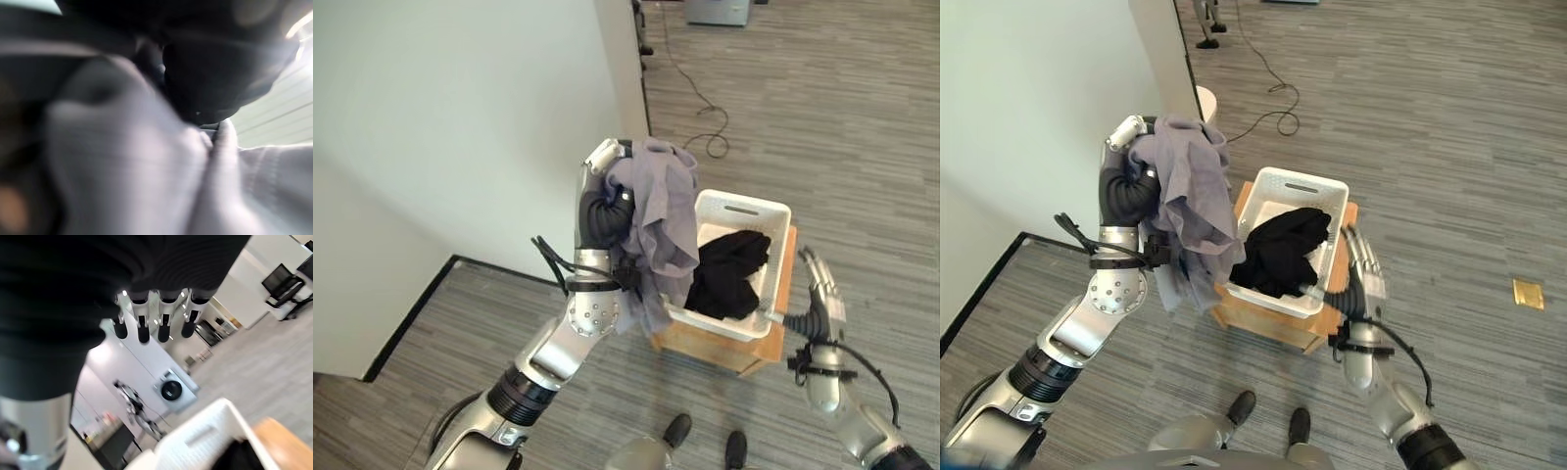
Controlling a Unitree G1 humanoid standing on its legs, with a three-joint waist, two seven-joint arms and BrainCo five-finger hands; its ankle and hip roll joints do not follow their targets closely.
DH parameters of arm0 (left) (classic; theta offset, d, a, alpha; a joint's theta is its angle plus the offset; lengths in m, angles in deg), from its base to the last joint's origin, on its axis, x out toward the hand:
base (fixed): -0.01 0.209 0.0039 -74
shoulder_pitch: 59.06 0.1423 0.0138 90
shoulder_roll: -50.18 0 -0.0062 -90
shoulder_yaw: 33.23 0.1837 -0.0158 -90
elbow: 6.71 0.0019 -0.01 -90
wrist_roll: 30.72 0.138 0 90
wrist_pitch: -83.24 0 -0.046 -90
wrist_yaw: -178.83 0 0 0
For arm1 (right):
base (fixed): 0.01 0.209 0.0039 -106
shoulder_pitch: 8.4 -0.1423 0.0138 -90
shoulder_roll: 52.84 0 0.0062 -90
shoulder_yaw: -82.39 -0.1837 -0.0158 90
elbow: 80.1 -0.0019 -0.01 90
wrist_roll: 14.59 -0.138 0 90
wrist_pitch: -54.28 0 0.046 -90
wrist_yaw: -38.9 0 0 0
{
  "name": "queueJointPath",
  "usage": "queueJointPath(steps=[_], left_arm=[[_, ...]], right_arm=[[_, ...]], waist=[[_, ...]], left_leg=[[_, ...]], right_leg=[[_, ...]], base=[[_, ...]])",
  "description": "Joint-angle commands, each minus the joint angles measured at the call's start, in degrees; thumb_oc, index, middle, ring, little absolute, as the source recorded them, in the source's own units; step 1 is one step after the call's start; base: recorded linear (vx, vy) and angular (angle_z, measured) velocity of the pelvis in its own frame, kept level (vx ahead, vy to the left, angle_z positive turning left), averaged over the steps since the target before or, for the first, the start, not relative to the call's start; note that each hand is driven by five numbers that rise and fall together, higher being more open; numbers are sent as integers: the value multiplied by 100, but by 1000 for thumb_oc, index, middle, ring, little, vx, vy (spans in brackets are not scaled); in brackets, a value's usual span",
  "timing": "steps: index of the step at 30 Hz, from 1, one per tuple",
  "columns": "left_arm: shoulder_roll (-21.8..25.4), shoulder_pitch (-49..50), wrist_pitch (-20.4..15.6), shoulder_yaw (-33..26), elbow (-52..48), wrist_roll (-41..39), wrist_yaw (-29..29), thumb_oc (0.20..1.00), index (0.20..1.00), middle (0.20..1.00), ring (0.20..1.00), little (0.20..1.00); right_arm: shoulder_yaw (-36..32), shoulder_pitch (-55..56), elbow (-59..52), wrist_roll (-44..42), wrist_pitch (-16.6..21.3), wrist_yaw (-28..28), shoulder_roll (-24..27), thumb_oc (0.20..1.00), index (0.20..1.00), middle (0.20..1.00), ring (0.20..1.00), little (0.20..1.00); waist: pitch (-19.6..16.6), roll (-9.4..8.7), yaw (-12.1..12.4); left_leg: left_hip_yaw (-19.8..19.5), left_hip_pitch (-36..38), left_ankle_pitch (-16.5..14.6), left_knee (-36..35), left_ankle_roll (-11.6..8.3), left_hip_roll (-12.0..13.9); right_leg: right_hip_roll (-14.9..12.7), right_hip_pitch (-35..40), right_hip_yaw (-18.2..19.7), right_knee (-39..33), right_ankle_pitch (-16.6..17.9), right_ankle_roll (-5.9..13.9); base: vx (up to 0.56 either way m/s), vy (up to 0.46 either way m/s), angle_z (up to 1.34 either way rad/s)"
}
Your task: Pick up bed clothes into laundry basket.
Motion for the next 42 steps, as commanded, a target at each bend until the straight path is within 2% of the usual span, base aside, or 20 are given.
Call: queueJointPath(steps=[1,5,7,8,9,11,14,15,18,20,21,22,23,27,32,42], left_arm=[[-132,-956,-607,-58,-226,113,79,200,200,200,200,200],[-285,-1631,-776,235,-176,-394,-222,200,200,200,200,200],[-676,-1943,-884,605,-238,-541,-422,200,200,200,200,200],[-682,-1955,-887,611,-228,-539,-421,200,200,200,200,200],[-950,-2188,-824,822,-39,-400,-421,200,200,200,200,200],[-1065,-2296,-818,902,103,-397,-422,200,200,200,200,200],[-1538,-2594,-616,1117,878,-393,-361,200,200,200,200,200],[-1540,-2603,-621,1115,889,-391,-357,200,200,200,200,200],[-1605,-2584,-266,1057,1735,47,-18,200,200,200,200,200],[-1590,-2586,-201,1039,1937,113,72,200,200,200,200,200],[-1662,-2527,-200,1043,2183,146,-2,200,200,200,200,200],[-1659,-2534,-203,1038,2188,146,-1,200,200,200,200,200],[-1607,-2115,-152,1044,2303,387,73,200,200,200,200,200],[-1528,-2076,60,1118,2387,677,277,200,200,200,200,200],[-1596,-2171,200,1211,2544,856,271,200,200,200,200,200],[-2001,-2379,335,1474,3620,856,162,200,200,200,200,200]], right_arm=[[102,280,-265,292,239,169,469,1000,1000,1000,1000,1000],[283,136,-43,187,243,490,445,1000,1000,1000,1000,1000],[352,-35,41,176,215,557,424,1000,1000,1000,1000,1000],[346,-36,43,176,215,557,421,1000,1000,1000,1000,1000],[426,-132,100,175,223,532,381,1000,1000,1000,1000,1000],[450,-183,129,158,223,525,360,1000,1000,1000,1000,1000],[704,-505,220,106,222,619,257,1000,1000,1000,1000,1000],[706,-513,223,105,221,620,258,1000,1000,1000,1000,1000],[1183,-804,372,105,204,830,176,1000,1000,1000,1000,1000],[1246,-838,393,78,218,873,162,1000,1000,1000,1000,1000],[1301,-1334,530,-91,182,1029,149,1000,1000,1000,1000,1000],[1306,-1346,535,-94,182,1028,148,1000,1000,1000,1000,1000],[1334,-1299,390,-205,84,1131,72,1000,1000,1000,1000,1000],[1293,-1272,114,-317,26,1242,113,1000,1000,1000,1000,1000],[1321,-1387,124,-440,-17,1344,98,1000,1000,1000,1000,1000],[1463,-1959,656,-689,-180,1433,-268,1000,1000,1000,1000,1000]], waist=[[-668,-8,-6],[-693,12,-86],[-710,14,-174],[-706,14,-164],[-713,9,-251],[-697,9,-272],[-657,13,-447],[-652,14,-439],[-558,-13,-513],[-533,-14,-518],[-513,-13,-460],[-504,-12,-465],[-397,-9,-509],[-294,-24,-652],[-223,-45,-734],[-38,-181,-826]], left_leg=[[201,-12,-190,-271,-276,410],[227,-23,-197,-271,-273,410],[284,-15,-229,-271,-258,421],[288,-14,-231,-271,-257,423],[328,6,-263,-271,-242,440],[354,16,-274,-271,-236,449],[477,40,-332,-271,-194,488],[487,41,-333,-271,-193,490],[639,61,-390,-271,-139,542],[702,92,-470,-271,-128,578],[692,107,-464,-271,-132,587],[691,110,-465,-271,-132,588],[755,52,-454,-271,-109,593],[851,-56,-445,-271,-84,565],[923,-199,-424,-271,-62,539],[1050,-589,-336,-271,-44,518]], right_leg=[[-131,-11,3,88,-207,198],[-138,-26,44,88,-190,214],[-139,-39,106,88,-177,228],[-138,-40,110,88,-176,228],[-123,-59,187,88,-169,230],[-117,-70,226,88,-159,231],[-65,-158,452,88,-116,225],[-64,-161,463,88,-114,225],[15,-257,686,88,-74,205],[47,-252,730,88,-129,186],[51,-245,715,88,-132,167],[51,-242,715,88,-132,167],[61,-318,726,88,-135,164],[71,-466,811,88,-113,175],[89,-627,889,88,-71,183],[146,-1058,970,88,25,205]], base=[[-15,-4,-8],[-18,0,-11],[-5,5,-2],[0,0,0],[0,3,-7],[-4,1,-9],[-11,-2,-23],[-18,-5,-36],[-19,-11,-41],[29,-12,-39],[33,-15,-31],[-42,1,-24],[-36,8,-14],[-34,3,-7],[-16,7,-8],[-28,16,-11]])
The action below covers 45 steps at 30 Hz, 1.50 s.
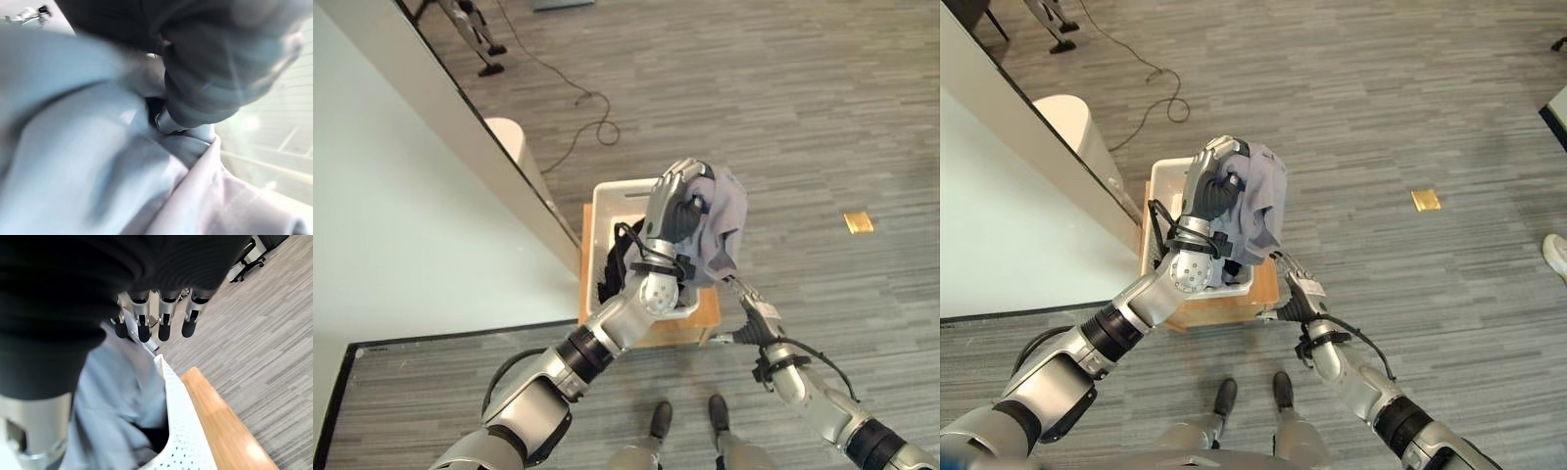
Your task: Pick up bed clothes into laundry basket.
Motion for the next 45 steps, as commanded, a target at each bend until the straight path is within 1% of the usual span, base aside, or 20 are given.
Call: queueJointPath(steps=[1,5,7,9,10,11,12,14,15,16,17,18,20,22,23,26,31,34,40,45], left_arm=[[-545,-988,-170,145,482,257,75,200,200,200,200,200],[-659,-1073,-81,221,881,288,68,200,200,200,200,200],[-773,-1147,27,263,1219,324,62,200,200,200,200,200],[-921,-1233,226,317,1805,393,105,200,200,200,200,200],[-929,-1250,219,317,1828,392,113,200,200,200,200,200],[-977,-1327,301,311,2040,390,156,200,200,200,200,200],[-1050,-1554,547,314,2498,471,219,200,200,200,200,200],[-1083,-1821,706,252,2869,436,298,200,200,200,200,200],[-1084,-1845,702,247,2887,432,303,200,200,200,200,200],[-1043,-2150,855,190,3238,404,333,200,200,200,200,200],[-1044,-2171,850,186,3254,400,335,200,200,200,200,200],[-941,-2541,955,152,3536,358,301,200,200,200,200,200],[-869,-2799,982,143,3749,342,251,200,200,200,200,200],[-576,-3373,1009,117,4160,303,68,200,200,200,200,200],[-576,-3388,1002,115,4172,300,66,200,200,200,200,200],[-214,-3840,963,88,4385,226,-208,200,200,200,200,200],[133,-4031,937,111,4428,448,-560,200,200,200,200,200],[88,-3905,967,190,4412,739,-682,200,200,200,200,200],[-114,-3528,1045,212,4640,1067,-617,200,200,200,200,200],[-349,-3138,1081,173,4890,1096,-446,200,200,200,200,200]], right_arm=[[-65,-380,-32,-207,74,-57,-147,1000,1000,1000,1000,1000],[15,-606,164,-289,47,-48,-266,1000,1000,1000,1000,1000],[65,-742,295,-335,24,-46,-377,1000,1000,1000,1000,1000],[114,-1010,538,-401,-40,-70,-530,1000,1000,1000,1000,1000],[116,-1026,553,-403,-37,-73,-536,1000,1000,1000,1000,1000],[127,-1145,647,-444,-64,-89,-593,1000,1000,1000,1000,1000],[173,-1412,826,-511,-120,-114,-698,1000,1000,1000,1000,1000],[217,-1680,999,-579,-170,-130,-812,1000,1000,1000,1000,1000],[221,-1705,1016,-583,-165,-134,-818,1000,1000,1000,1000,1000],[256,-1932,1169,-652,-213,-148,-941,1000,1000,1000,1000,1000],[257,-1952,1180,-654,-210,-150,-945,1000,1000,1000,1000,1000],[281,-2093,1238,-695,-247,-125,-1011,1000,1000,1000,1000,1000],[297,-2173,1286,-729,-256,-115,-1038,1000,1000,1000,1000,1000],[315,-2181,1280,-751,-244,-45,-1036,1000,1000,1000,1000,1000],[313,-2189,1278,-751,-245,-43,-1034,1000,1000,1000,1000,1000],[287,-1987,1076,-727,-199,53,-889,1000,1000,1000,1000,1000],[107,-1633,721,-644,-128,229,-652,1000,1000,1000,1000,1000],[31,-1675,749,-657,-154,322,-632,1000,1000,1000,1000,1000],[101,-1988,953,-723,-183,377,-721,1000,1000,1000,1000,1000],[248,-2565,1441,-863,-253,304,-1017,1000,1000,1000,1000,1000]], waist=[[38,-85,113],[77,-165,102],[119,-208,102],[183,-263,97],[179,-265,98],[199,-286,104],[242,-329,117],[270,-367,131],[277,-369,126],[318,-383,145],[328,-384,142],[343,-397,165],[375,-400,169],[375,-406,186],[390,-404,183],[360,-390,184],[273,-394,232],[259,-454,285],[347,-569,283],[536,-693,271]], left_leg=[[-80,-166,-310,-3,-61,116],[-44,-346,-276,-3,-59,103],[-14,-456,-243,-3,-60,94],[4,-597,-199,-3,-59,62],[6,-610,-195,-3,-59,61],[11,-677,-179,-3,-60,51],[31,-780,-150,-3,-67,51],[46,-868,-125,-3,-67,34],[47,-878,-122,-3,-67,32],[57,-930,-91,-3,-72,19],[57,-933,-89,-3,-72,18],[62,-948,-76,-3,-75,-1],[62,-941,-68,-3,-78,-3],[55,-889,-68,-3,-84,2],[51,-881,-68,-3,-84,1],[19,-755,-89,-3,-88,6],[-71,-636,-109,-3,-92,14],[-116,-669,-104,-3,-92,3],[-98,-808,-54,-3,-89,1],[-10,-1017,32,-3,-110,7]], right_leg=[[-166,-102,-141,86,-306,329],[-156,-276,-128,86,-253,343],[-128,-391,-114,86,-227,349],[-106,-545,-114,86,-178,361],[-108,-559,-112,86,-175,362],[-99,-619,-113,86,-163,366],[-88,-719,-125,86,-132,373],[-74,-805,-126,86,-114,378],[-75,-814,-125,86,-112,378],[-70,-853,-140,86,-93,388],[-71,-856,-140,86,-92,388],[-65,-871,-159,86,-77,393],[-71,-857,-173,86,-73,396],[-87,-802,-234,86,-80,406],[-88,-793,-238,86,-83,406],[-111,-691,-291,86,-86,421],[-160,-538,-395,86,-106,439],[-174,-527,-464,86,-97,441],[-149,-617,-466,86,-58,449],[-91,-806,-389,86,15,463]], base=[[-58,27,-4],[-32,14,-5],[-59,37,-4],[-60,40,-4],[-36,21,-8],[-74,20,-10],[-93,22,-9],[-66,13,-12],[-62,35,-12],[-42,29,-6],[-71,40,-1],[-31,11,0],[-19,5,0],[0,0,0],[0,0,0],[12,2,4],[24,-14,13],[-2,-25,18],[-32,20,8],[-67,44,-6]])
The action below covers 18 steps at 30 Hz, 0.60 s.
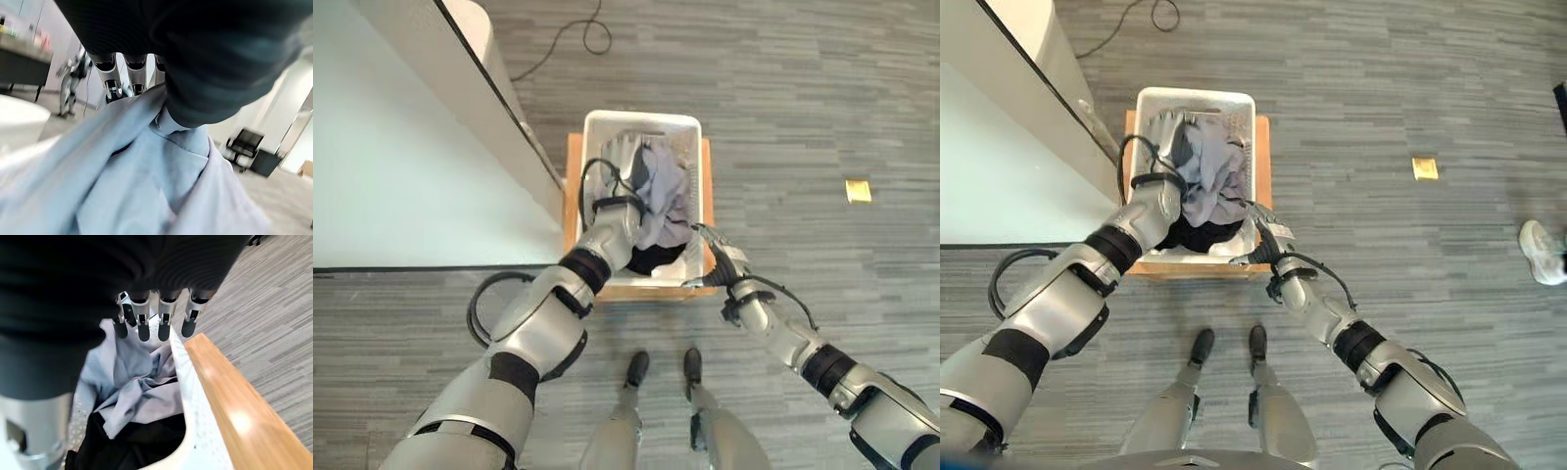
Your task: Pick up bed clothes into laundry basket.
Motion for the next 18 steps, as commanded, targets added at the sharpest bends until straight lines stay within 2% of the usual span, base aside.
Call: queueJointPath(steps=[1,3,9,10,11,15,18], left_arm=[[-420,-629,-49,2,412,191,433,1000,1000,1000,1000,1000],[-584,-487,-63,67,323,141,563,1000,1000,1000,1000,1000],[-665,-433,-236,-2,-237,-300,871,1000,1000,1000,1000,1000],[-609,-304,-572,-362,-800,-1077,1167,1000,1000,1000,1000,1000],[-604,-304,-569,-361,-808,-1079,1167,1000,1000,1000,1000,1000],[-455,344,-1192,-714,-2132,-1978,1583,1000,1000,1000,1000,1000],[-310,973,-1661,-862,-3079,-2418,1553,1000,1000,1000,1000,1000]], right_arm=[[-192,-325,177,-226,73,-228,-246,1000,1000,1000,1000,1000],[-109,-592,508,-308,6,-274,-442,1000,1000,1000,1000,1000],[-172,-855,463,-457,28,-527,-520,1000,1000,1000,1000,1000],[-308,-958,212,-523,33,-788,-462,1000,1000,1000,1000,1000],[-309,-960,207,-523,29,-788,-460,1000,1000,1000,1000,1000],[-587,-1299,-219,-519,-47,-1265,-359,1000,1000,1000,1000,1000],[-695,-1370,-673,-225,-97,-1542,-235,1000,1000,1000,1000,1000]], waist=[[25,129,210],[73,136,266],[50,183,353],[25,232,396],[23,228,387],[-115,321,492],[-210,368,572]], left_leg=[[20,-54,-9,-287,-78,127],[28,-50,3,-287,-79,112],[17,65,-26,-287,-66,89],[13,185,-93,-287,-55,105],[8,161,-57,-287,-56,92],[-14,385,-138,-287,-26,77],[-47,542,-199,-287,-9,78]], right_leg=[[-46,18,-6,82,-222,386],[-54,26,-33,82,-220,380],[-72,109,-81,82,-252,356],[-65,206,-88,82,-306,333],[-77,185,-92,82,-282,341],[-114,358,-47,82,-324,321],[-146,503,-5,82,-355,298]], base=[[-64,9,-6],[-21,3,-3],[0,0,0],[0,0,0],[31,-11,-2],[61,2,-1],[82,-14,2]])
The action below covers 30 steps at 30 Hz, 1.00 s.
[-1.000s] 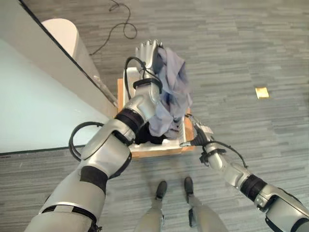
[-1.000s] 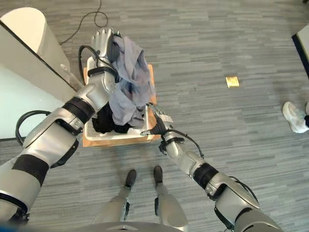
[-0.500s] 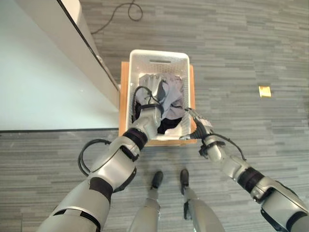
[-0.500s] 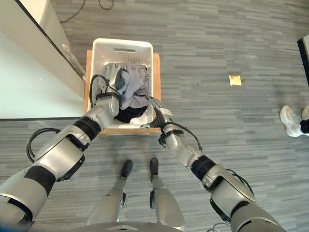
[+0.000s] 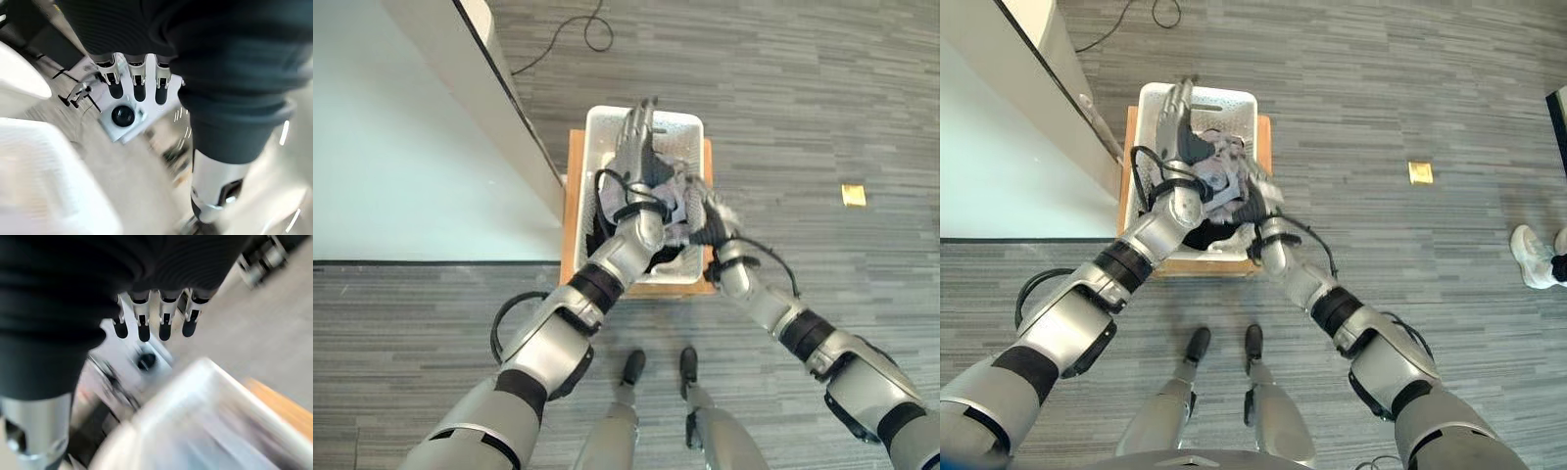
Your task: Pick up bed clothes into laundry basket.
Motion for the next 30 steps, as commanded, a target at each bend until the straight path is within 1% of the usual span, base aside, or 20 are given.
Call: queueJointPath(steps=[1,5,8,10,11,13,14,15,17,18,19,20,21,23,24,25,27,28,29,30], left_arm=[[-159,292,-853,-6,-335,-651,48,1000,1000,1000,1000,1000],[300,1847,-1576,-484,-1967,-1194,-648,1000,1000,1000,1000,1000],[445,2544,-1654,-655,-2398,-1189,-804,1000,1000,1000,1000,1000],[654,3567,-1532,-822,-2591,-844,-922,1000,1000,1000,1000,1000],[660,3599,-1524,-825,-2612,-836,-922,1000,1000,1000,1000,1000],[645,4124,-1414,-894,-2273,-754,-908,1000,1000,1000,1000,1000],[643,4119,-1414,-892,-2272,-751,-905,1000,1000,1000,1000,1000],[653,4170,-1263,-920,-1993,-541,-755,1000,1000,1000,1000,1000],[587,4269,-1249,-1185,-1503,-692,-657,1000,1000,1000,1000,1000],[565,4258,-1278,-1282,-1335,-770,-651,1000,1000,1000,1000,1000],[498,4583,-1345,-1727,-675,-947,-598,1000,1000,1000,1000,1000],[496,4596,-1357,-1737,-669,-950,-603,1000,1000,1000,1000,1000],[284,5047,-1685,-2012,-472,-1577,-734,1000,1000,1000,1000,1000],[208,5292,-1873,-2178,-380,-1949,-836,1000,1000,1000,1000,1000],[20,5482,-2078,-2135,-353,-2289,-900,1000,1000,1000,1000,1000],[17,5481,-2080,-2136,-353,-2290,-901,1000,1000,1000,1000,1000],[66,5669,-2129,-2335,-683,-2349,-972,1000,1000,1000,1000,1000],[86,5737,-2187,-2403,-812,-2390,-1020,1000,1000,1000,1000,1000],[128,5740,-2364,-2566,-1077,-2544,-1128,1000,1000,1000,1000,1000],[167,5695,-2487,-2700,-1273,-2825,-1356,1000,1000,1000,1000,1000]], right_arm=[[-313,-7,-618,341,121,-496,36,1000,1000,1000,1000,1000],[-952,1047,-1734,825,204,-667,377,1000,1000,1000,1000,1000],[-1122,1510,-2196,1010,287,-660,381,1000,1000,1000,1000,1000],[-1191,1702,-2647,1208,443,-656,293,1000,1000,1000,1000,1000],[-1185,1720,-2652,1213,444,-655,284,1000,1000,1000,1000,1000],[-1113,1710,-2913,1273,546,-643,169,1000,1000,1000,1000,1000],[-1116,1708,-2914,1274,547,-643,172,1000,1000,1000,1000,1000],[-1101,1768,-2926,1214,641,-670,148,1000,1000,1000,1000,1000],[-1113,1827,-2918,1151,676,-678,207,1000,1000,1000,1000,1000],[-1150,1930,-2937,1087,726,-647,216,1000,1000,1000,1000,1000],[-1091,1976,-2950,821,854,-392,145,1000,1000,1000,1000,1000],[-1077,1975,-2943,815,859,-390,142,1000,1000,1000,1000,1000],[-915,1907,-2873,578,871,-182,47,1000,1000,1000,1000,1000],[-833,1947,-2846,454,901,-49,29,1000,1000,1000,1000,1000],[-667,2009,-2682,497,912,68,151,1000,1000,1000,1000,1000],[-664,2006,-2677,497,916,66,153,1000,1000,1000,1000,1000],[-721,2269,-2653,399,938,97,214,1000,1000,1000,1000,1000],[-791,2340,-2686,355,932,98,221,1000,1000,1000,1000,1000],[-1026,2587,-2738,269,963,103,295,1000,1000,1000,1000,1000],[-1204,2776,-2753,141,980,113,294,1000,1000,1000,1000,1000]], waist=[[-294,224,175],[-484,290,332],[-581,312,440],[-677,339,695],[-684,337,685],[-683,389,927],[-680,389,915],[-673,408,929],[-732,491,960],[-770,514,972],[-819,568,1119],[-823,572,1094],[-851,631,1291],[-829,654,1345],[-656,648,1336],[-674,644,1320],[-625,608,1055],[-600,585,950],[-694,565,745],[-760,535,652]], left_leg=[[-121,168,-219,-315,0,85],[-226,391,-353,-315,55,104],[-276,462,-391,-315,67,113],[-361,556,-394,-315,46,136],[-365,568,-397,-315,46,135],[-622,659,-355,-315,-27,124],[-636,638,-317,-315,-30,111],[-838,628,-254,-315,-34,77],[-1153,657,-182,-315,-87,25],[-1237,640,-123,-315,-120,-15],[-1414,672,-146,-315,-218,-70],[-1426,679,-148,-315,-217,-74],[-1410,643,-142,-305,-205,-69],[-1351,617,-152,-241,-248,-41],[-377,102,-142,201,-261,-35],[-388,54,-140,239,-258,-54],[2038,-270,-330,669,-76,490],[2866,-329,-393,904,-54,728],[3847,-237,-510,1014,-11,1114],[4210,-187,-647,1179,-16,1310]], right_leg=[[-116,132,4,84,-407,304],[-192,329,8,84,-476,279],[-229,438,-18,84,-520,275],[-302,660,-139,84,-573,243],[-303,674,-144,84,-579,242],[-249,943,-163,152,-668,141],[-260,933,-176,142,-637,150],[-145,941,97,316,-799,87],[178,875,814,640,-1068,42],[221,868,1000,565,-1048,12],[-29,1126,797,157,-872,45],[-34,1144,783,141,-870,46],[-65,1151,638,84,-867,94],[-86,1181,520,84,-898,79],[-336,1252,-28,84,-1008,115],[-345,1226,-41,84,-999,124],[-675,1301,-1067,84,-1031,232],[-764,1376,-1467,84,-1044,223],[-861,1537,-2110,84,-1100,204],[-917,1726,-2375,84,-1213,156]], base=[[70,-22,2],[82,-44,3],[70,-60,9],[58,-82,7],[23,-41,3],[35,-76,17],[28,-80,41],[34,-34,52],[155,-53,71],[169,-56,124],[78,-30,146],[45,-73,183],[8,-42,122],[19,-32,54],[-7,-4,63],[-90,0,127],[-224,-74,275],[-248,-173,309],[-55,-175,215],[253,-102,292]])
